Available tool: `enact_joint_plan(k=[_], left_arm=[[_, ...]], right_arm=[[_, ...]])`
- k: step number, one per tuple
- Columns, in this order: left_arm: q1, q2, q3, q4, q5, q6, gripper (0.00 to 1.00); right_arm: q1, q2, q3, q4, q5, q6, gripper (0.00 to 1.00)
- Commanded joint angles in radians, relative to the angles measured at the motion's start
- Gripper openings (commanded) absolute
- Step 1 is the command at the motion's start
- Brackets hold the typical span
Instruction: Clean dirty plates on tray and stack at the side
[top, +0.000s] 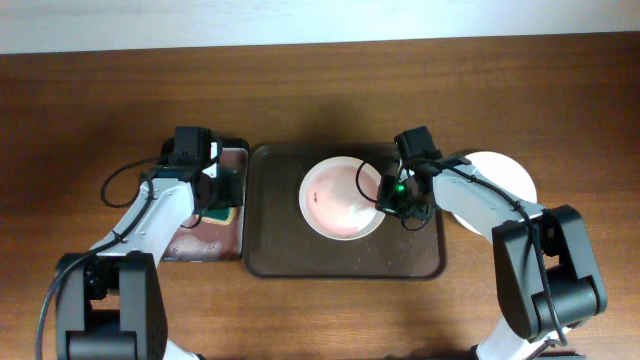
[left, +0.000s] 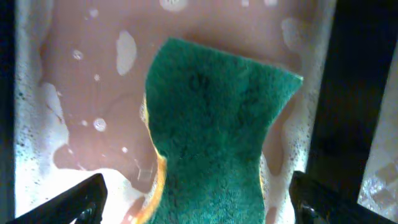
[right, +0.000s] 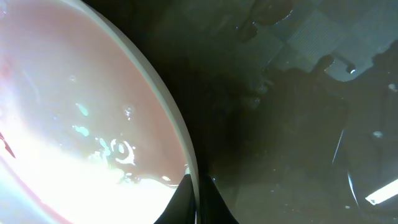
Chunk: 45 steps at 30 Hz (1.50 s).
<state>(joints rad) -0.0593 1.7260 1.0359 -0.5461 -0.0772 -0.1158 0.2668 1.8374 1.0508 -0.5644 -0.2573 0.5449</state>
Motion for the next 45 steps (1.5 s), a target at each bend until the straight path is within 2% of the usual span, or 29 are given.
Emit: enact_joint_plan(k=[1,2,3,4,7,8,10,11,12,15,18,24,31,35,45], left_arm=[[0.003,0.045,-0.01,0.023,-0.024,0.005,0.71],[0.003,0.056,-0.01,0.028,-0.024,0.005,0.49],[0.003,0.06,-0.01,0.032,-0.017,0.005,0.32],[0.003,0.06,-0.01,0.032,-0.017,0.005,0.26],[0.003,0.095,-0.011,0.03,-0.016,0.005,0.25],[0.003,0.14,-0.011,0.03,-0.006,0.005,0.36],[0.003,0.157,-0.011,0.031,-0.006,0.005,0.31],[0.003,0.157,-0.01,0.031,-0.006,0.005,0.06],[0.003,0.157,-0.01,0.031,-0.006,0.005,0.0],[0.003,0.113,0.016,-0.009,-0.01,0.013,0.0],[0.003,-0.003,0.028,0.001,-0.011,0.013,0.0],[0.002,-0.216,0.028,0.04,-0.22,0.0,0.0],[-0.011,-0.261,0.028,0.075,-0.377,-0.018,0.0],[-0.098,-0.301,0.028,0.146,-0.526,-0.017,0.0],[-0.134,-0.316,0.028,0.141,-0.546,-0.018,0.0]], right_arm=[[0.001,0.028,-0.031,-0.024,0.022,-0.014,0.04],[0.001,0.028,-0.031,-0.025,0.022,-0.014,0.04],[0.001,0.028,-0.031,-0.027,0.022,-0.014,0.04],[0.001,0.028,-0.031,-0.027,0.022,-0.014,0.04],[0.001,0.028,-0.031,-0.027,0.022,-0.014,0.04],[0.001,0.028,-0.031,-0.027,0.022,-0.014,0.04],[0.001,0.028,-0.031,-0.027,0.022,-0.014,0.04],[0.001,0.028,-0.031,-0.027,0.022,-0.014,0.04],[0.001,0.028,-0.031,-0.027,0.022,-0.014,0.04],[0.001,0.028,-0.031,-0.032,0.022,-0.014,0.04],[0.001,0.028,-0.031,-0.032,0.023,-0.014,0.04],[0.001,0.028,-0.031,-0.031,0.026,-0.014,0.04],[0.001,0.028,-0.031,-0.031,0.026,-0.014,0.04],[0.001,0.028,-0.031,-0.031,0.026,-0.014,0.04],[0.001,0.028,-0.031,-0.031,0.026,-0.014,0.04]])
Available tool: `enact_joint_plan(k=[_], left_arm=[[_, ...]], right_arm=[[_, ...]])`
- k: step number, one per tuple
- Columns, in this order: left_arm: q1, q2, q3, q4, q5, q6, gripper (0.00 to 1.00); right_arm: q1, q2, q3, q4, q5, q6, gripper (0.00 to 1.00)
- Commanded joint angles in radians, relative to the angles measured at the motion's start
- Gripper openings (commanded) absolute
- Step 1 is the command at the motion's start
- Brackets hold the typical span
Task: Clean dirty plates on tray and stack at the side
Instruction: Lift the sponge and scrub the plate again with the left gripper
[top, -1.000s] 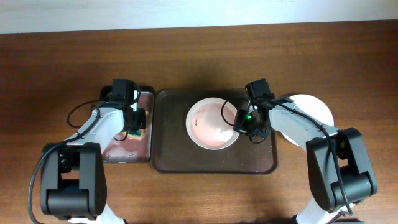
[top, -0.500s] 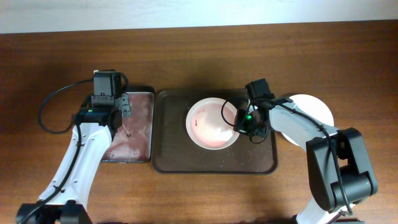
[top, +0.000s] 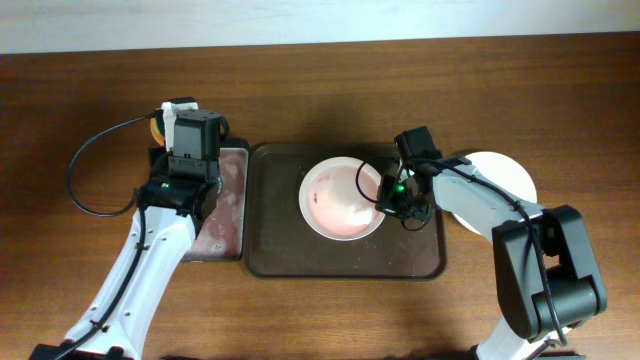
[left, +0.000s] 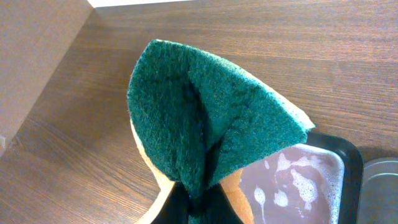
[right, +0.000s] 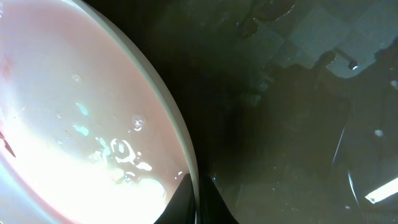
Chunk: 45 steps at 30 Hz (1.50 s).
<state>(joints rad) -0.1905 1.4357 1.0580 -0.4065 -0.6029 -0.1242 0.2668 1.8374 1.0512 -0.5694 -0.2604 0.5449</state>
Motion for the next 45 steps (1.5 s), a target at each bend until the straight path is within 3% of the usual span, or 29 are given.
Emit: enact_joint_plan(k=[1,6,9,12,14,17,21,28,31,34,38,40,42,45], left_arm=[[0.0,-0.024,0.006,-0.019,0.038,-0.009,0.0],[0.159,0.155,0.003,-0.18,0.576,-0.027,0.0],[0.227,0.185,0.003,-0.193,0.697,-0.021,0.0],[0.205,0.183,0.021,-0.167,0.949,0.022,0.0],[0.076,0.183,0.021,-0.013,1.122,-0.023,0.0],[-0.1,0.217,0.021,0.124,1.045,-0.193,0.0],[-0.22,0.336,0.021,0.272,1.043,-0.356,0.0],[-0.271,0.525,0.021,0.309,0.933,-0.361,0.0],[-0.27,0.537,0.021,0.092,0.719,-0.36,0.0],[-0.265,0.509,0.03,-0.035,0.632,-0.322,0.0],[-0.265,0.332,0.106,-0.111,0.645,-0.308,0.0],[-0.266,0.27,0.135,-0.062,0.758,-0.308,0.0],[-0.27,0.269,0.135,-0.013,0.836,-0.309,0.0],[-0.296,0.329,0.134,-0.013,0.836,-0.325,0.0]], right_arm=[[0.001,0.028,-0.031,-0.026,0.029,-0.014,0.04],[0.001,0.028,-0.031,-0.03,0.029,-0.014,0.04],[0.001,0.028,-0.031,-0.03,0.028,-0.014,0.04],[0.001,0.028,-0.031,-0.04,-0.004,-0.014,0.04],[0.002,0.028,-0.031,-0.047,-0.023,-0.014,0.04],[0.002,0.028,-0.031,-0.068,-0.024,-0.014,0.04],[0.002,0.028,-0.031,-0.087,-0.024,-0.018,0.04],[0.002,0.028,-0.031,-0.09,-0.024,-0.018,0.04],[0.002,0.028,-0.031,-0.09,-0.024,-0.018,0.04],[0.002,0.028,-0.031,-0.091,-0.023,-0.018,0.04],[0.002,0.028,-0.031,-0.091,-0.02,-0.018,0.04],[0.002,0.028,-0.031,-0.09,-0.02,-0.017,0.04],[0.002,0.028,-0.031,-0.09,-0.02,-0.017,0.04],[0.002,0.028,-0.031,-0.09,-0.02,-0.017,0.04]])
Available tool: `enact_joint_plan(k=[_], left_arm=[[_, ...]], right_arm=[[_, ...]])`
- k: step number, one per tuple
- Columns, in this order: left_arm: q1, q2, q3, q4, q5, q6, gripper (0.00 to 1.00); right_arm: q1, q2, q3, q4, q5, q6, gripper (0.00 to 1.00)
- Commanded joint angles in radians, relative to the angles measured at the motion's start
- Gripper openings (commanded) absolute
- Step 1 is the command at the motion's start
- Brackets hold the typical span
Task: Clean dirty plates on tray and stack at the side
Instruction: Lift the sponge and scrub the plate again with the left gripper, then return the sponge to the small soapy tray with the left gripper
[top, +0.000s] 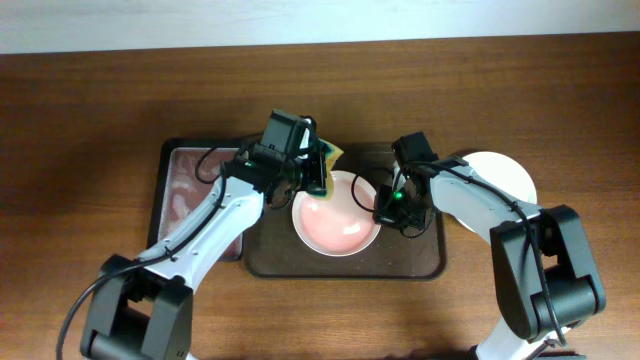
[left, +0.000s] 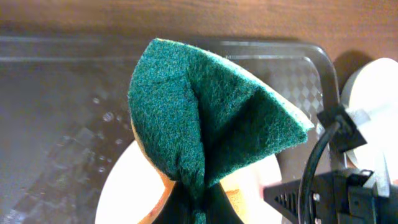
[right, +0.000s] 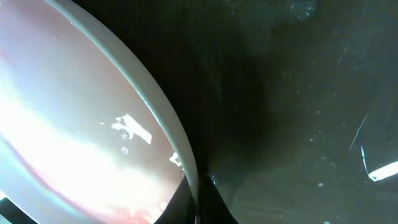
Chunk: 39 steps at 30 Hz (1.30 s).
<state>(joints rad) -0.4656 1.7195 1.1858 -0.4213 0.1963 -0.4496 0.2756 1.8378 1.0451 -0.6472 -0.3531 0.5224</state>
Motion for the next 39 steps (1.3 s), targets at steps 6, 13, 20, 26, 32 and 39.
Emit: enact_joint_plan(k=[6,13,20,26,32,39], left_arm=[[-0.097,0.201,0.006,-0.033,0.003,0.001,0.0],[-0.063,0.11,0.014,-0.137,-0.256,0.053,0.0],[-0.042,-0.082,0.023,-0.154,-0.193,0.062,0.0],[0.087,-0.093,0.023,-0.269,-0.274,0.063,0.0],[0.291,-0.137,0.021,-0.367,-0.291,0.209,0.0],[0.418,-0.128,-0.116,-0.255,-0.291,0.311,0.0]], right_arm=[[-0.007,0.028,-0.025,-0.019,0.073,0.005,0.04],[-0.007,0.028,-0.025,-0.019,0.073,0.005,0.04],[-0.007,0.028,-0.025,0.003,0.076,0.005,0.22],[-0.007,0.027,-0.024,0.005,0.065,-0.023,0.04],[-0.008,-0.088,0.037,-0.067,0.152,-0.082,0.04],[0.008,-0.31,0.105,-0.216,0.587,-0.153,0.04]])
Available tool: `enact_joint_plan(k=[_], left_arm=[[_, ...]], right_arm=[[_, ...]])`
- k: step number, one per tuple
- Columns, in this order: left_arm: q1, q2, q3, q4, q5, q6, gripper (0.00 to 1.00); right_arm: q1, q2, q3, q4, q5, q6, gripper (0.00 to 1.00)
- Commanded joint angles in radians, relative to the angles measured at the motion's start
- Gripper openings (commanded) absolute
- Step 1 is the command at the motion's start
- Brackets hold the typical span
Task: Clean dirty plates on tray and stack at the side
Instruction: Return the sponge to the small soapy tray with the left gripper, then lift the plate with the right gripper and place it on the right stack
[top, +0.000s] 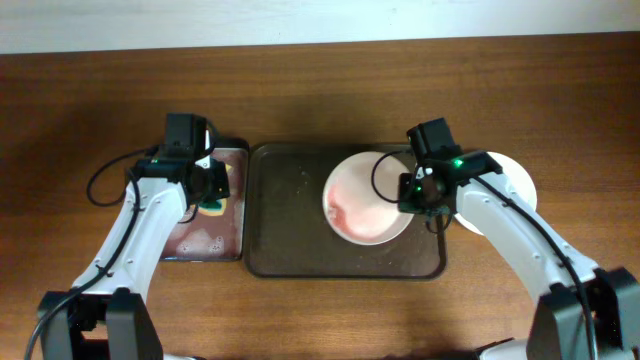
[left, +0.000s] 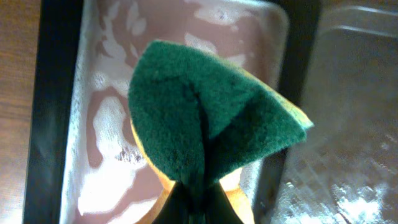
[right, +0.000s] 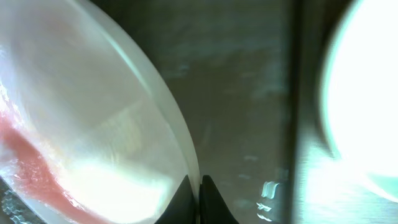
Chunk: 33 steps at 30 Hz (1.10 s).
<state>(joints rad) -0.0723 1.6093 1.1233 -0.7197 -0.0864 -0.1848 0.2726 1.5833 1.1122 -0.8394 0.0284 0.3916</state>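
Observation:
A pink wet plate is over the right half of the dark tray. My right gripper is shut on its right rim; in the right wrist view the rim runs between the closed fingers. A white plate lies on the table right of the tray, bright at the edge of the right wrist view. My left gripper is shut on a green and yellow sponge, held over the soapy water pan at the left.
The soapy pan sits against the tray's left side. Water drops spot the tray floor. Brown table lies all round, with a pale wall strip at the far edge.
My left gripper has gone from the plate on the tray back to the soapy pan, still holding the sponge. The right gripper has shifted the pink plate rightward, toward the white plate.
The sponge lay in the soapy pan with my left gripper open around it while the right held the plate's rim. Then the left held the sponge raised above the pan, then at the plate. Now the sponge is back over the pan and the plate sits further right.

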Motion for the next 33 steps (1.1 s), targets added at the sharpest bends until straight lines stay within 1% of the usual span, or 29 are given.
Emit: enact_joint_plan(k=[1,3,6,9,11,13,15,17,18,19,21,22,24,26,27,29,30,31,32,33], left_arm=[[0.03,-0.018,-0.079,0.081,-0.008,0.045,0.0],[0.03,-0.018,-0.116,0.131,-0.008,0.045,0.0],[0.03,-0.018,-0.192,0.198,-0.008,0.045,0.0],[0.03,-0.018,-0.23,0.231,-0.008,0.045,0.0],[0.03,-0.018,-0.244,0.242,-0.008,0.045,0.0],[0.03,-0.018,-0.246,0.242,-0.009,0.045,0.0],[0.029,-0.018,-0.246,0.249,-0.008,0.044,0.15],[0.029,-0.018,-0.246,0.272,-0.008,0.044,0.22],[0.029,-0.018,-0.246,0.285,-0.008,0.044,0.24],[0.029,-0.018,-0.246,0.298,-0.008,0.044,0.31],[0.029,-0.018,-0.246,0.307,-0.008,0.044,0.5],[0.029,-0.018,-0.246,0.309,-0.008,0.044,0.56],[0.029,-0.018,-0.245,0.312,-0.008,0.044,0.62],[0.03,-0.023,-0.24,0.312,-0.008,0.044,0.62],[0.03,-0.035,-0.238,0.312,-0.008,0.044,0.62],[0.03,-0.087,-0.238,0.312,-0.008,0.044,0.65],[0.029,-0.129,-0.237,0.312,-0.008,0.044,0.67],[0.03,-0.151,-0.237,0.311,-0.008,0.044,0.7],[0.029,-0.166,-0.237,0.307,-0.008,0.044,0.75],[0.029,-0.17,-0.237,0.299,-0.008,0.044,0.8]], right_arm=[[0.029,-0.073,0.046,-0.029,0.267,-0.022,0.04],[0.067,-0.084,0.055,-0.028,0.366,-0.021,0.04],[0.163,-0.083,0.057,-0.008,0.529,-0.021,0.04],[0.246,-0.083,0.057,0.009,0.67,-0.027,0.04],[0.314,-0.083,0.057,0.034,0.788,-0.097,0.04],[0.386,-0.083,0.057,0.063,0.904,-0.127,0.04],[0.432,-0.083,0.057,0.084,0.962,-0.127,0.04],[0.473,-0.083,0.057,0.097,1.009,-0.13,0.04],[0.488,-0.083,0.057,0.097,1.035,-0.13,0.04],[0.501,-0.083,0.057,0.103,1.081,-0.13,0.04],[0.502,-0.083,0.057,0.104,1.112,-0.13,0.04],[0.502,-0.083,0.057,0.104,1.118,-0.13,0.04],[0.502,-0.083,0.057,0.114,1.117,-0.129,0.04],[0.48,-0.083,0.057,0.114,1.096,-0.07,0.04],[0.458,-0.084,0.057,0.114,1.048,-0.041,0.04],[0.369,-0.085,0.057,0.113,0.865,0.025,0.04],[0.269,-0.094,0.057,0.101,0.716,0.09,0.04],[0.211,-0.103,0.057,0.087,0.653,0.13,0.04],[0.124,-0.113,0.057,0.076,0.556,0.165,0.04],[0.016,-0.12,0.057,0.069,0.426,0.167,0.04]])
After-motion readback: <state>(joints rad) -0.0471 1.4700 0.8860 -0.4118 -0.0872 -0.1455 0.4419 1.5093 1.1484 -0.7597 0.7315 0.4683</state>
